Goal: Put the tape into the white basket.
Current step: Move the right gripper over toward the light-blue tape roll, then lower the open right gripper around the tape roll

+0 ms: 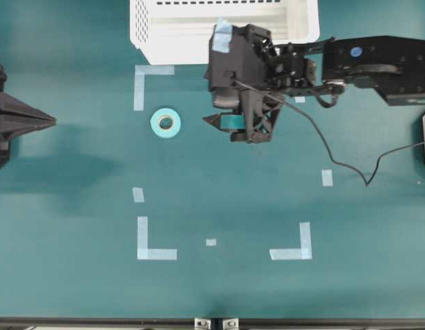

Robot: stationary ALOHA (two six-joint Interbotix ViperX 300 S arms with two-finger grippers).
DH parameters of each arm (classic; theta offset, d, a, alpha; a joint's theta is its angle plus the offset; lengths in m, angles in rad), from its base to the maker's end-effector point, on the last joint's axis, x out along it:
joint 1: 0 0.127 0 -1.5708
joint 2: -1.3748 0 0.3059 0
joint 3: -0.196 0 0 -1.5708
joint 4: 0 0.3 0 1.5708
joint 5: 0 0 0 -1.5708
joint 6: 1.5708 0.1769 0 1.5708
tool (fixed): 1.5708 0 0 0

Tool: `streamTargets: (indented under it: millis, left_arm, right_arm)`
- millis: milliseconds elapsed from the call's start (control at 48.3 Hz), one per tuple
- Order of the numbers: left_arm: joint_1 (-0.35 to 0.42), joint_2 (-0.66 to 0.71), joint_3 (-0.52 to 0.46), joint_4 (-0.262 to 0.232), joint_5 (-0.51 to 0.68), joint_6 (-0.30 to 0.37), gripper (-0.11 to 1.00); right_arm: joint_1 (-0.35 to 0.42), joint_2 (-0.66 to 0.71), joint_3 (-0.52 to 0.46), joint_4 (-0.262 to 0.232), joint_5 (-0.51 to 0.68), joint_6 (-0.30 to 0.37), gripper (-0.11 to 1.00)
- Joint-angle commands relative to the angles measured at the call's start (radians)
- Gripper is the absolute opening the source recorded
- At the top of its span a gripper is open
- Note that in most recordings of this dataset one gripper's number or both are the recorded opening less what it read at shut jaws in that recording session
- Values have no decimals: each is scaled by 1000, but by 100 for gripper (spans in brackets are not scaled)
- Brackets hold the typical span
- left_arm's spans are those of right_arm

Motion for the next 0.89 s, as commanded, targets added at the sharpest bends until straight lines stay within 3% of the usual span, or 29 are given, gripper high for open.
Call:
streamTargets:
  millis: [0, 497, 870]
  left_arm:
    - [3, 6, -12, -2, -5, -2, -11]
    - [5, 8, -8, -2, -9, -2, -11]
    - [3, 6, -6, -2, -12, -2, -11]
  right_arm:
    - [-3, 5, -41, -3, 12, -2, 95]
    - [-15, 101, -97, -18, 38, 0, 95]
    - [-15, 155, -100, -18, -9, 0, 95]
